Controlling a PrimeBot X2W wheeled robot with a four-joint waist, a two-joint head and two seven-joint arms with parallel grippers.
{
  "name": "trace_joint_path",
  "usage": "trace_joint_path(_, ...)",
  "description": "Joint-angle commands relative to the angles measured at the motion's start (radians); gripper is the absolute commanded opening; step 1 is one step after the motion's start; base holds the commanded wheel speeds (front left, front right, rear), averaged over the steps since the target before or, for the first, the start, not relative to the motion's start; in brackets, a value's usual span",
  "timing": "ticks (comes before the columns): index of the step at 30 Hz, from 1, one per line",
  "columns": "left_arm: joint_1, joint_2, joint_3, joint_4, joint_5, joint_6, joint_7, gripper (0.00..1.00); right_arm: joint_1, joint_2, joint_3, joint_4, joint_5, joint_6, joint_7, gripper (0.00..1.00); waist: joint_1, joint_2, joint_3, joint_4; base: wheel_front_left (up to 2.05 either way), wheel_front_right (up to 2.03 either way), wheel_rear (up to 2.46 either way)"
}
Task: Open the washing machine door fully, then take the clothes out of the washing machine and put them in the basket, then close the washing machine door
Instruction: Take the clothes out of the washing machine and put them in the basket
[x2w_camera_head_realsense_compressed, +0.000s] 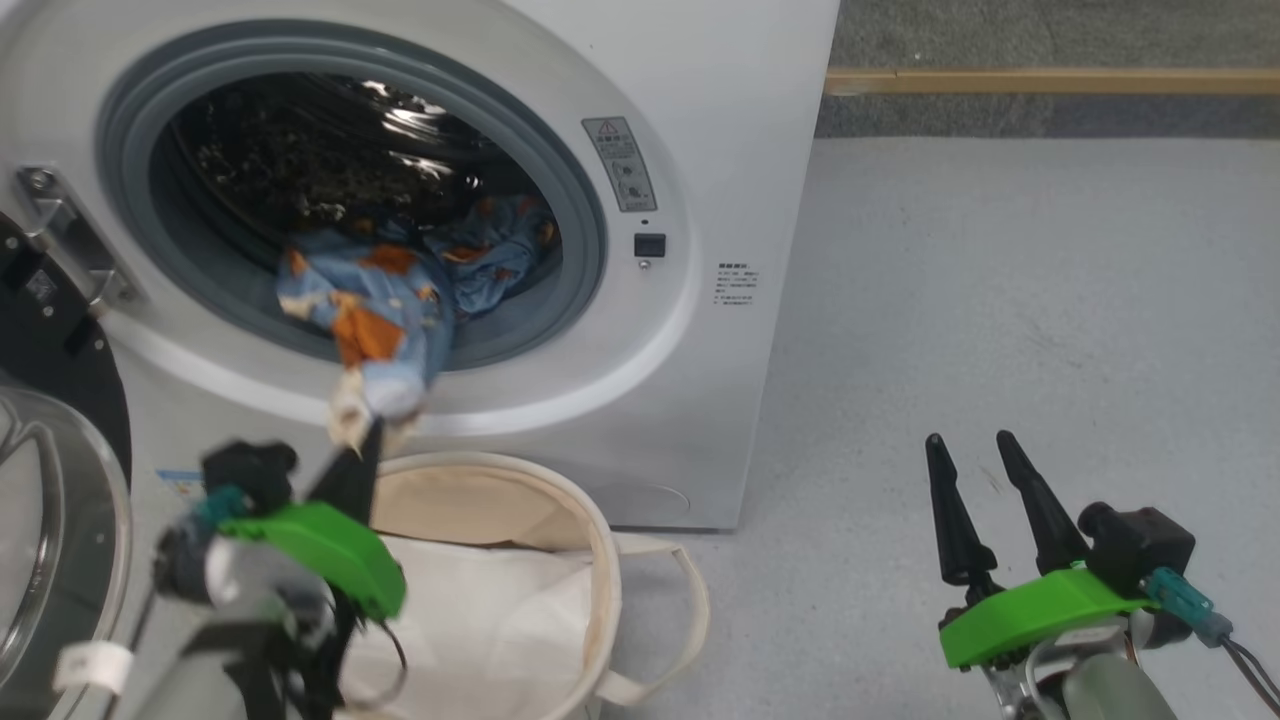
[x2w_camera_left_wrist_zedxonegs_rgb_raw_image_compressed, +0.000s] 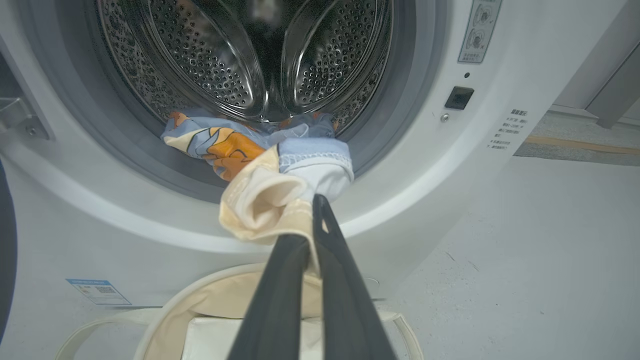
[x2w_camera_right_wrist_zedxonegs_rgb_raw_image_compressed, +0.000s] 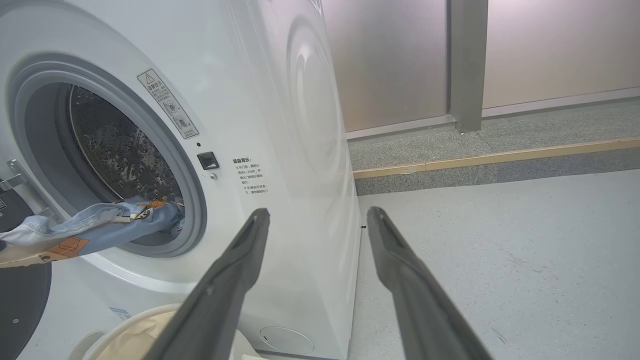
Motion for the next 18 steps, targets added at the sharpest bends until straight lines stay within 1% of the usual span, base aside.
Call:
trace_joint_path(1, -0.004, 0.043, 0.027, -0.066, -0.009, 0.012, 0.019, 0.00, -0.013, -0.008, 0.025, -0.027, 0.003, 0.001, -0.012, 1.00, 0.0001, -0.0001, -0.009, 0.005, 0.00, 0.00, 0.00)
trace_joint_path(3, 0.049, 0.053, 0.015, -0.137, -0.014, 0.026, 0.067, 0.00, -0.011, -0.009, 0.026, -0.026, 0.003, 0.001, -0.012, 1.00, 0.0001, -0.0001, -0.017, 0.006, 0.00, 0.00, 0.00)
trace_joint_path(6, 0.132, 0.070, -0.002, -0.242, -0.022, 0.060, 0.150, 0.00, -0.006, -0.010, 0.024, -0.024, 0.005, 0.001, -0.012, 1.00, 0.0001, -0.0001, -0.027, 0.009, 0.00, 0.00, 0.00)
trace_joint_path(7, 0.157, 0.079, -0.008, -0.277, -0.023, 0.073, 0.176, 0.00, -0.004, -0.010, 0.023, -0.025, 0.006, 0.001, -0.012, 1.00, 0.0001, -0.0001, -0.028, 0.010, 0.00, 0.00, 0.00)
trace_joint_path(8, 0.203, 0.097, -0.017, -0.342, -0.024, 0.098, 0.226, 0.00, -0.003, -0.009, 0.022, -0.027, 0.012, 0.001, -0.012, 1.00, 0.0001, -0.0001, -0.029, 0.010, 0.00, 0.00, 0.00)
trace_joint_path(9, 0.223, 0.105, -0.019, -0.373, -0.026, 0.110, 0.247, 0.00, -0.004, -0.009, 0.023, -0.027, 0.013, 0.001, -0.012, 1.00, 0.0001, -0.0001, -0.028, 0.010, 0.00, 0.00, 0.00)
trace_joint_path(14, 0.292, 0.133, -0.020, -0.488, -0.033, 0.159, 0.307, 0.00, -0.010, -0.012, 0.022, -0.034, 0.018, 0.001, -0.012, 1.00, 0.0001, -0.0001, -0.015, 0.011, 0.00, 0.00, 0.00)
trace_joint_path(18, 0.308, 0.139, -0.014, -0.501, -0.033, 0.186, 0.318, 0.00, -0.018, -0.015, 0.021, -0.039, 0.019, 0.001, -0.012, 1.00, 0.0001, -0.0001, 0.000, 0.010, 0.00, 0.00, 0.00)
